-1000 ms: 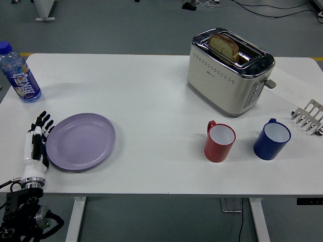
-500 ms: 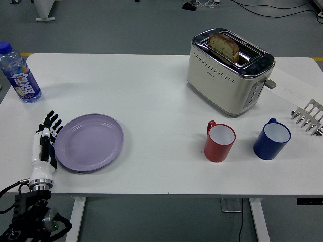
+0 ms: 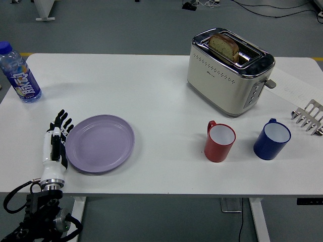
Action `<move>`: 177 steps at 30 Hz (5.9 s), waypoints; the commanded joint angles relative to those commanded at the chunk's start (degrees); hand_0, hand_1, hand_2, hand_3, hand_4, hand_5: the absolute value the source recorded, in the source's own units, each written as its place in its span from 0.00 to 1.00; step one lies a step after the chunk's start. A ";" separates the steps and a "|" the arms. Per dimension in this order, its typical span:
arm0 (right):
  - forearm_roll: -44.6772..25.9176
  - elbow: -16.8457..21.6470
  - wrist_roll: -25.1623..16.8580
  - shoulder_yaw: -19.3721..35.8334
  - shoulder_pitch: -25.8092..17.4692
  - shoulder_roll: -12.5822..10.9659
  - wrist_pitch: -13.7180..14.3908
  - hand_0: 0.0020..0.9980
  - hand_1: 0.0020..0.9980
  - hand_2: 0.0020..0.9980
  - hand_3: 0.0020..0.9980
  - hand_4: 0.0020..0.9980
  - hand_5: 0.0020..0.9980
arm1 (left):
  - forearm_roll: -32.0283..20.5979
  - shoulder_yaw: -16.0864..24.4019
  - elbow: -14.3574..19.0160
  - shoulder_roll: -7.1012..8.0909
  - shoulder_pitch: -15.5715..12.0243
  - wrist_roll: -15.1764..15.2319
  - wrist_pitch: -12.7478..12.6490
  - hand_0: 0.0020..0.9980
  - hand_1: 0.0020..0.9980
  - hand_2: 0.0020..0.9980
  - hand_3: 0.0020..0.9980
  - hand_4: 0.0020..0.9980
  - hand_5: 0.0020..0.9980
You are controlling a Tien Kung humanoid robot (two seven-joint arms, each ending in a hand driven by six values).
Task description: Push plate across desktop
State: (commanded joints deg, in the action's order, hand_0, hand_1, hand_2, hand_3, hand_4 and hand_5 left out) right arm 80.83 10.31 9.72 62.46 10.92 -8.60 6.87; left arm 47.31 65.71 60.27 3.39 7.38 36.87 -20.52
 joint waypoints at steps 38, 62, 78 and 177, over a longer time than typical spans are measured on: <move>-0.22 0.00 -0.27 -0.17 0.58 -0.10 -0.02 0.64 0.61 0.66 0.60 0.19 0.11 | -7.77 -15.45 2.20 0.28 3.97 0.11 -5.13 0.84 0.89 0.92 0.90 0.57 1.00; 0.20 0.00 -0.11 0.33 0.18 -0.07 -0.05 0.64 0.61 0.67 0.60 0.19 0.11 | -6.81 -25.31 4.08 3.48 6.63 0.11 -4.92 0.84 0.89 0.92 0.90 0.57 1.00; 0.38 0.00 0.03 0.34 -0.32 0.01 -0.10 0.64 0.61 0.67 0.60 0.19 0.11 | -3.88 -24.80 4.31 3.20 6.05 0.11 -5.23 0.84 0.89 0.92 0.89 0.57 1.00; 0.16 0.00 -0.02 0.60 0.05 -0.17 0.16 0.64 0.61 0.67 0.60 0.19 0.11 | -2.07 34.37 5.95 5.76 0.58 -35.21 25.28 0.77 0.82 0.82 0.78 0.60 1.00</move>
State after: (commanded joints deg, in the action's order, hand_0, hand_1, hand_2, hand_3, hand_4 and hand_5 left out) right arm 80.98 10.31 9.70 63.06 10.97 -8.78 7.03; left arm 45.24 100.08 66.22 9.15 7.96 1.65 4.76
